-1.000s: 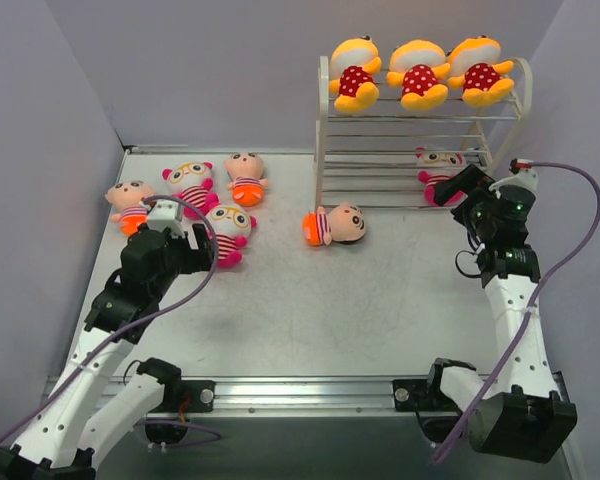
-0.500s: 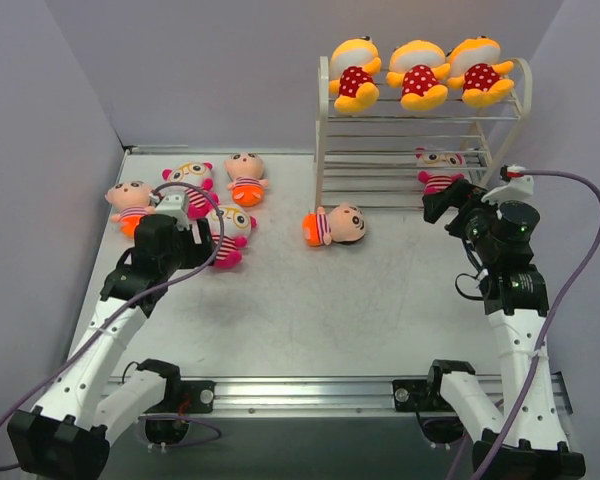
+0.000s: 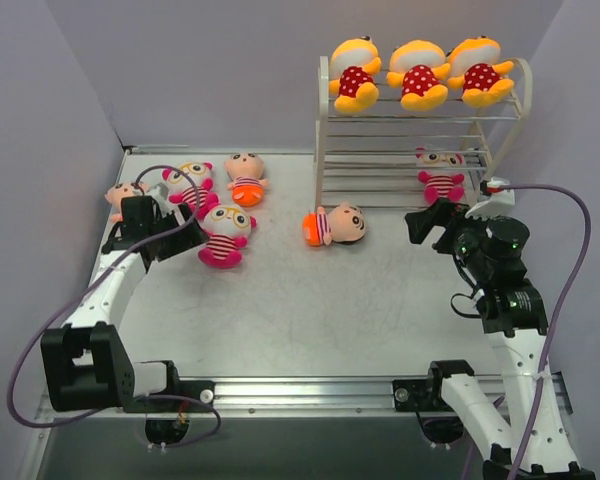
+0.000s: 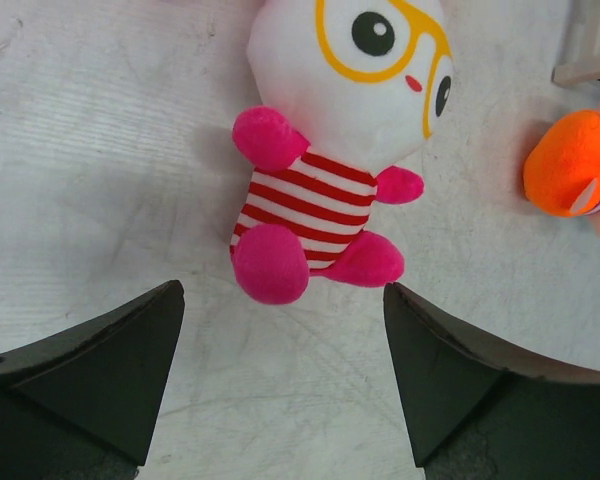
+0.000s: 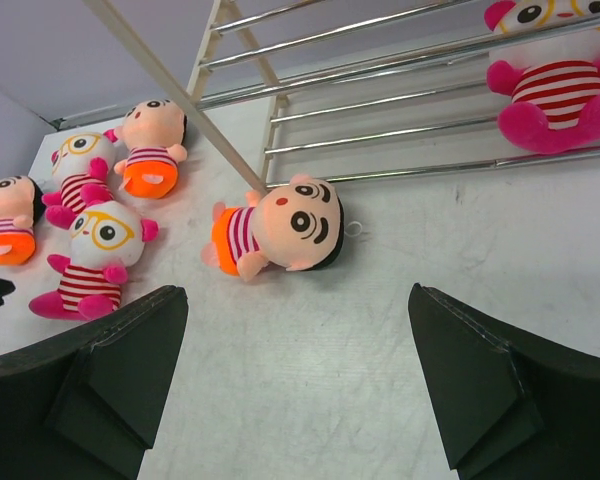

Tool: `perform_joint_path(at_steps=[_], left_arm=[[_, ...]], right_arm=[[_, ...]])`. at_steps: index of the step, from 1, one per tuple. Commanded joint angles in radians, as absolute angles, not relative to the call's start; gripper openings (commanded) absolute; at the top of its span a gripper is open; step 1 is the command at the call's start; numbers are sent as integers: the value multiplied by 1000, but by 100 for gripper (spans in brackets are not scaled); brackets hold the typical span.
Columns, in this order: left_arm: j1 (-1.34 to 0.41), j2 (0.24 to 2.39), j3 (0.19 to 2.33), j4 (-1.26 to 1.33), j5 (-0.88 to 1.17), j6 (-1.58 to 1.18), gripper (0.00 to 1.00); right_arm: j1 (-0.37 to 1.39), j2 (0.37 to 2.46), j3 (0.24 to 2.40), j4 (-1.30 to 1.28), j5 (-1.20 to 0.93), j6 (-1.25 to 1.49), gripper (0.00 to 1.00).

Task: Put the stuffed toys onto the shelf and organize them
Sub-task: Grab a stuffed toy with the left arm

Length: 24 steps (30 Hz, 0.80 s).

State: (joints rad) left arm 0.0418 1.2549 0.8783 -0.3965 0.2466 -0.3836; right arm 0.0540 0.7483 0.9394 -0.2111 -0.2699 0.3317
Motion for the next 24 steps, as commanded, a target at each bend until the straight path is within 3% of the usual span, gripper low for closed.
perform_joint_path(at_steps=[1, 15, 24], left_arm=[[58, 1340, 980, -296, 388, -414, 90], [91, 1672, 1065, -267, 535, -393, 91], [14, 1750, 1060, -267, 552, -414, 80]], right_arm=[[80, 716, 946, -210, -278, 299, 98], [120, 676, 901, -201, -273, 278, 98], [120, 676, 879, -187, -278, 290, 98]])
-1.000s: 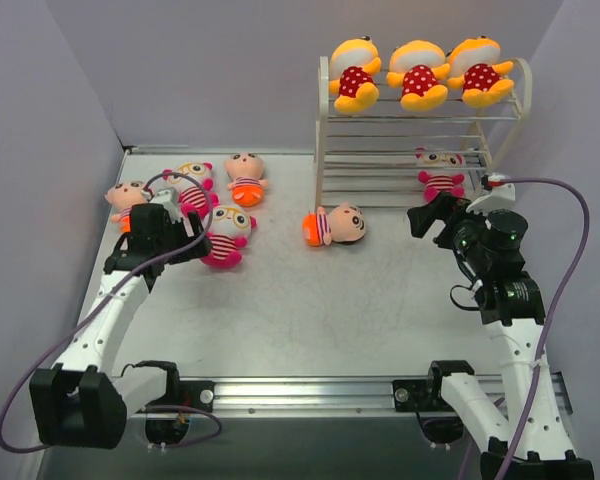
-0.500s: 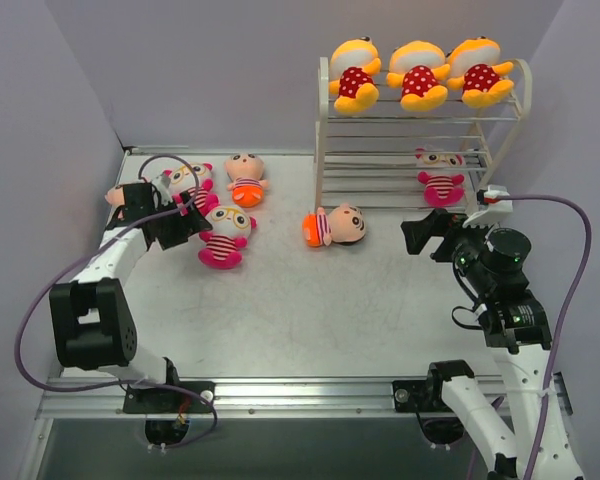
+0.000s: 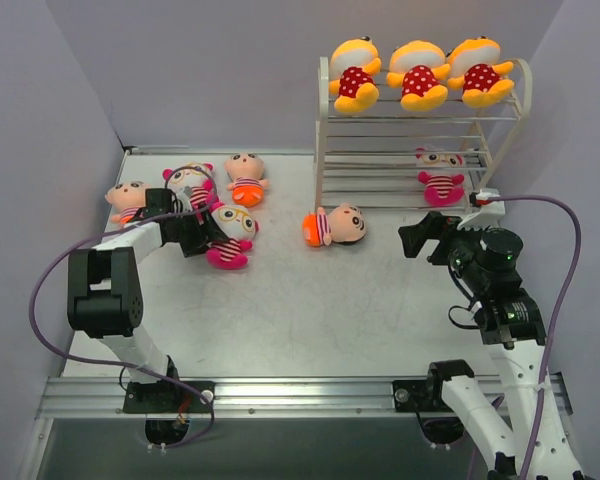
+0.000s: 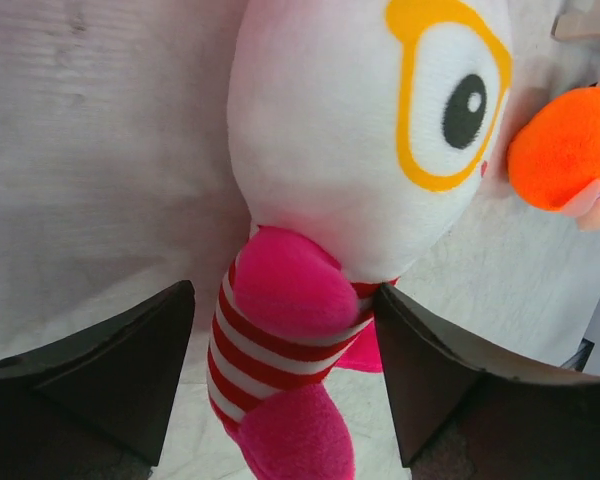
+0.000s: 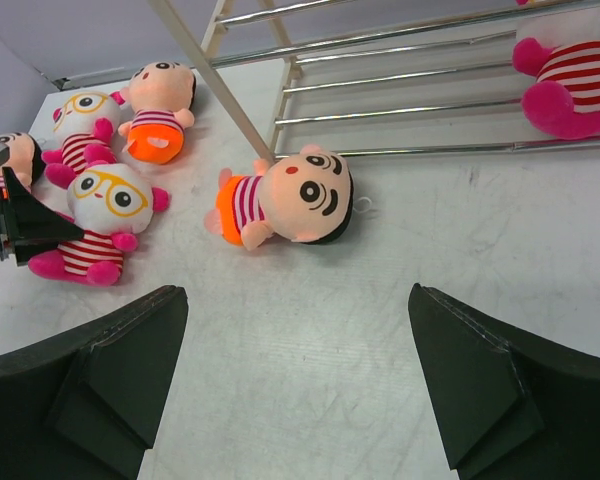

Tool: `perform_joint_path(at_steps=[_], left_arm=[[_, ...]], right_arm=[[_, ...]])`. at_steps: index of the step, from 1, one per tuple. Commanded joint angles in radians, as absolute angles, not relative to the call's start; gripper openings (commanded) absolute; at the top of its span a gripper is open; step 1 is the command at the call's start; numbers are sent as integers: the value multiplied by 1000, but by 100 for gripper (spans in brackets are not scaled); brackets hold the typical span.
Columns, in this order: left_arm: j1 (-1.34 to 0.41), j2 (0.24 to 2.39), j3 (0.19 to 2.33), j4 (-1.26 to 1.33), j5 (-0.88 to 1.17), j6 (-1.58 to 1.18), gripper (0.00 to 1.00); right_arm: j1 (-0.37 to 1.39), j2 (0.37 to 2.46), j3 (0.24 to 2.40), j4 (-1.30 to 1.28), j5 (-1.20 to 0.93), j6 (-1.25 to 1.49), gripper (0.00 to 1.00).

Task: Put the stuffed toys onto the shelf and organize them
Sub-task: Grab a stuffed toy with the left arm

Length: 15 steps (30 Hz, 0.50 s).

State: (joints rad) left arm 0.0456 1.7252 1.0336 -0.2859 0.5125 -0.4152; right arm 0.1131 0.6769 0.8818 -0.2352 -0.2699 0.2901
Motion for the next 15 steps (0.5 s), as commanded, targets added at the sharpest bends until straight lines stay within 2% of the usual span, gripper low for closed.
perform_joint_path(at_steps=[1, 2, 4, 5, 10, 11, 15], left_arm=[[9, 1759, 1065, -270, 555, -414, 76], [8, 1759, 1065, -273, 555, -416, 62], [8, 1747, 1060, -279, 555, -416, 53], [8, 1740, 1057, -279, 552, -417, 43], [-38, 1668, 1025, -275, 558, -439, 20], [-43, 1652, 1016, -262, 566, -446, 13], [-58, 1525, 942, -184, 601, -520, 3]], right_arm=[[118, 676, 879, -189, -279, 290, 98], [120, 678, 880, -189, -279, 290, 98], [120, 678, 882, -192, -281, 294, 98], [120, 678, 881, -193, -281, 295, 98], [120, 676, 879, -187, -311, 301, 98], [121, 676, 876, -184, -322, 302, 98], [126, 678, 858, -152, -393, 324, 97]])
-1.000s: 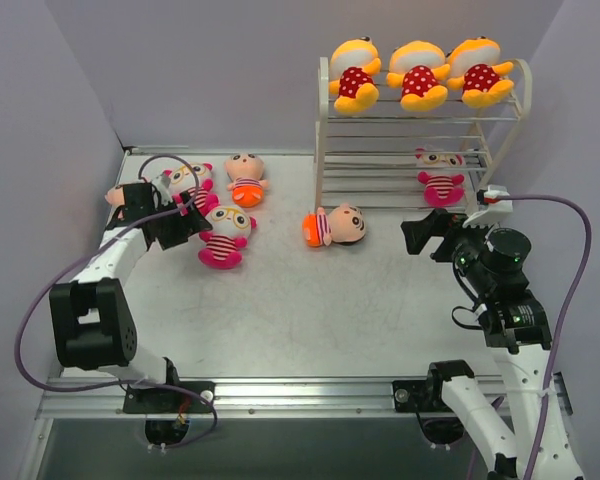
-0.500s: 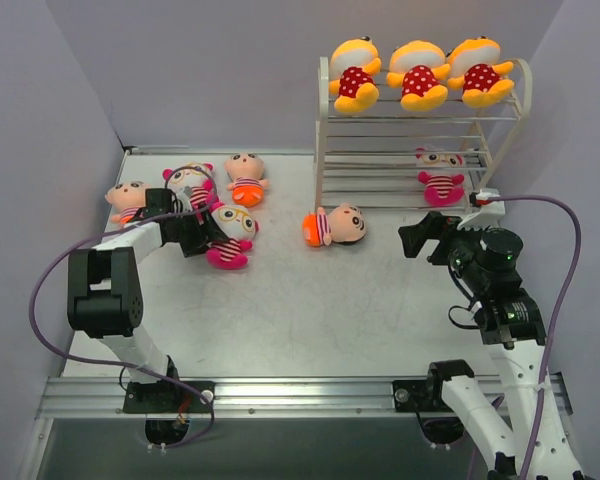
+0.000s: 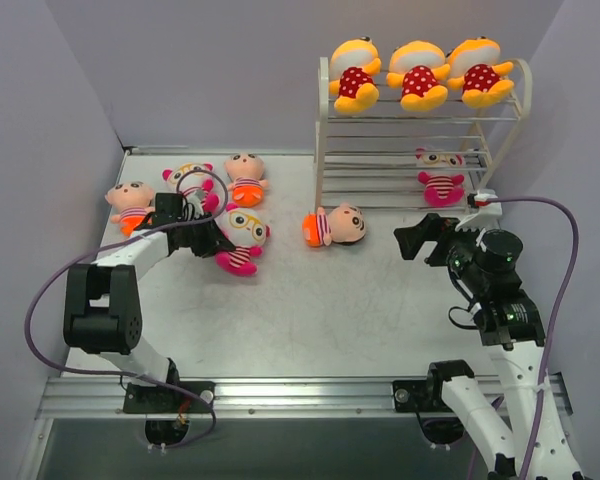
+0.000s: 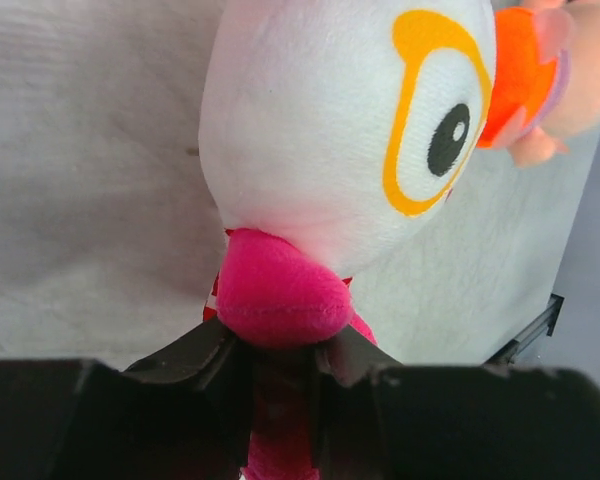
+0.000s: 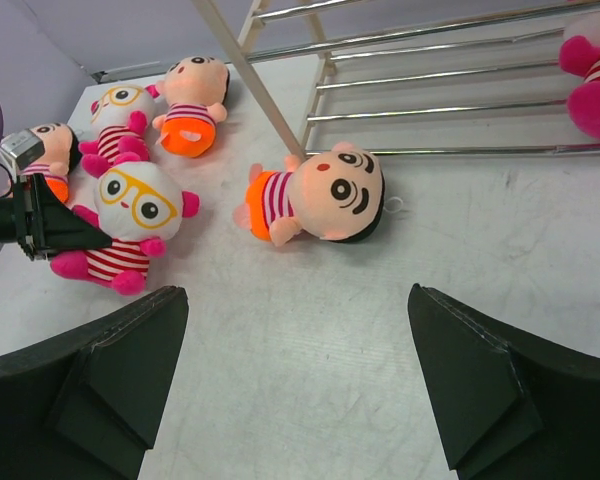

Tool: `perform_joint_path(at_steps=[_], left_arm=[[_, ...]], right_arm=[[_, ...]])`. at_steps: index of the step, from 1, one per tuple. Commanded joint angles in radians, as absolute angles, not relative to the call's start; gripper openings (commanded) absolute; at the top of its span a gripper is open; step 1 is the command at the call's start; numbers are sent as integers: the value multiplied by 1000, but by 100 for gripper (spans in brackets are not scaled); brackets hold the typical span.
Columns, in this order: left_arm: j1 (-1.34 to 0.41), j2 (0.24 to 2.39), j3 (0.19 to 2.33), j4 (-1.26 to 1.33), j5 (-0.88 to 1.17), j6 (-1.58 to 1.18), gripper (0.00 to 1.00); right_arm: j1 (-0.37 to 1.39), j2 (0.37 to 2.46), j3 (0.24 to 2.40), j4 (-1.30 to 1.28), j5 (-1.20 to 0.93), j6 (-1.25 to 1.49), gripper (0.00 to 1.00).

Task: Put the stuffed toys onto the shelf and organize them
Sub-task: Grab a stuffed toy with the left arm, then pass the stuffed toy from the left arm to the right

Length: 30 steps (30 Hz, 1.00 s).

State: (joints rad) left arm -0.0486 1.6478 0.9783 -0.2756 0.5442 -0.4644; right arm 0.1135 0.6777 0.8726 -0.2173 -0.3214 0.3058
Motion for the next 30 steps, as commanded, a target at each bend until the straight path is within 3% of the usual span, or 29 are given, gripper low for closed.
perform_joint_path(at_steps=[1, 8, 14, 23, 30], left_arm=[[-61, 1497, 919, -155, 612, -573, 3], [-156, 1186, 776, 23, 534, -785, 3], [-285, 1022, 764, 28, 358, -926, 3], [-478, 913, 762, 54, 91, -1034, 3], [-597, 894, 753, 117, -34, -1080, 3]], right_arm=[[127, 680, 853, -140, -403, 337, 97], [204, 676, 773, -40, -443, 449, 96], [397, 710, 721, 66, -339, 511, 96], [713, 831, 687, 336, -244, 614, 96], [848, 933, 695, 459, -124, 634, 95]])
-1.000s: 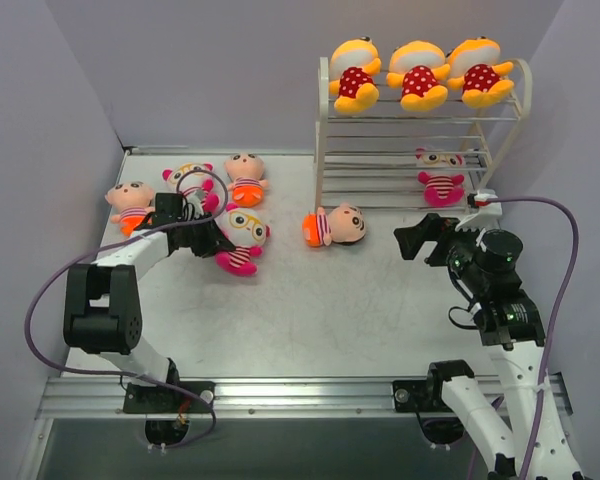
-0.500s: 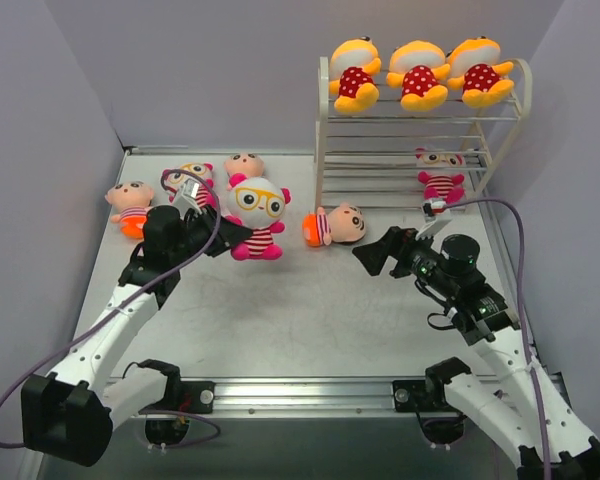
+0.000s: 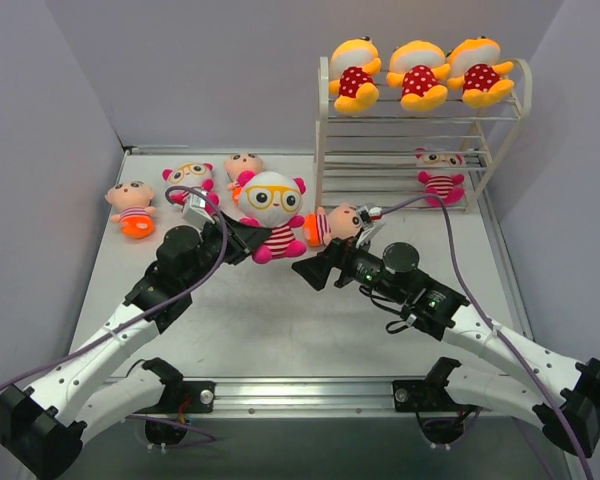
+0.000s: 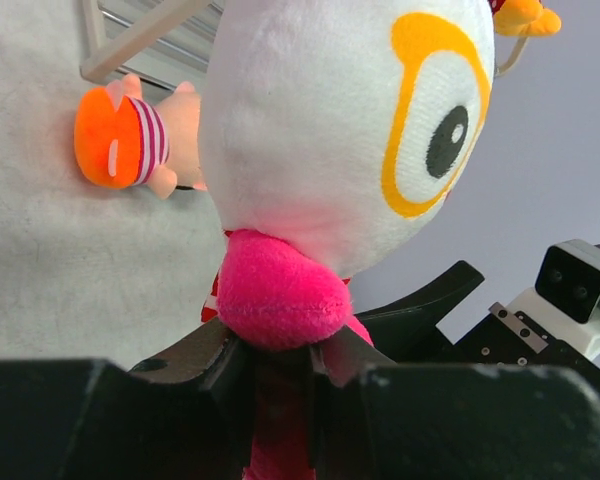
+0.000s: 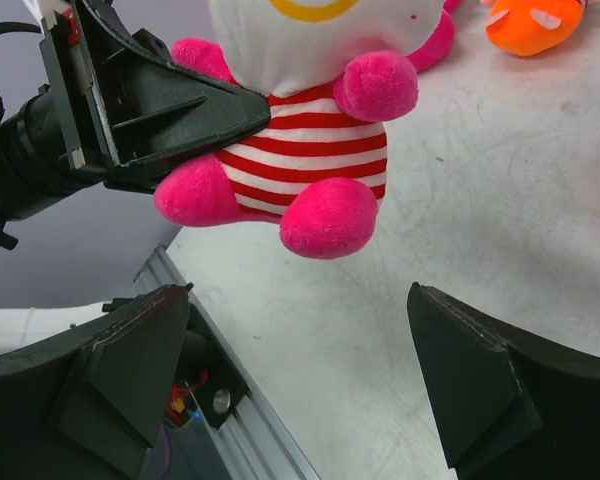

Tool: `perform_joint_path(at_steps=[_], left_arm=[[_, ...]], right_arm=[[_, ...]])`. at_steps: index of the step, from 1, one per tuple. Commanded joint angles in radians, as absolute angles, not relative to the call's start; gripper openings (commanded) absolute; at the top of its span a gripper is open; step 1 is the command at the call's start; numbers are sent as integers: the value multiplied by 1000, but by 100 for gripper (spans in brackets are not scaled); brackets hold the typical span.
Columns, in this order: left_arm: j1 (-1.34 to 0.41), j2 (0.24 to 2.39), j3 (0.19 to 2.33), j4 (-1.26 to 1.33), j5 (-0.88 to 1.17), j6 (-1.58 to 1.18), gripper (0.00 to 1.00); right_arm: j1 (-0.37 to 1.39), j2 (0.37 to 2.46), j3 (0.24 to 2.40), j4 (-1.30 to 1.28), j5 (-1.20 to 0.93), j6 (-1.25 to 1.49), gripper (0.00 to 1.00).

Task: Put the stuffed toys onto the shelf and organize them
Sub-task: Pass the stuffed toy from the left arm to the right

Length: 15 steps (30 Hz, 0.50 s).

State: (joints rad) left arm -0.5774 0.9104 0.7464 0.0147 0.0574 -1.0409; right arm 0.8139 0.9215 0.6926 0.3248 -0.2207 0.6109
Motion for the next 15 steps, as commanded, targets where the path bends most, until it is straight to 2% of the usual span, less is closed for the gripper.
perform_joint_path(at_steps=[1, 15], left_arm=[[-613, 899, 753, 127, -38, -1088, 4], [-767, 910, 709, 276, -175, -1141, 7]], right_arm=[[856, 945, 695, 460, -105, 634, 95], [896, 1002, 635, 586, 40, 726, 91]])
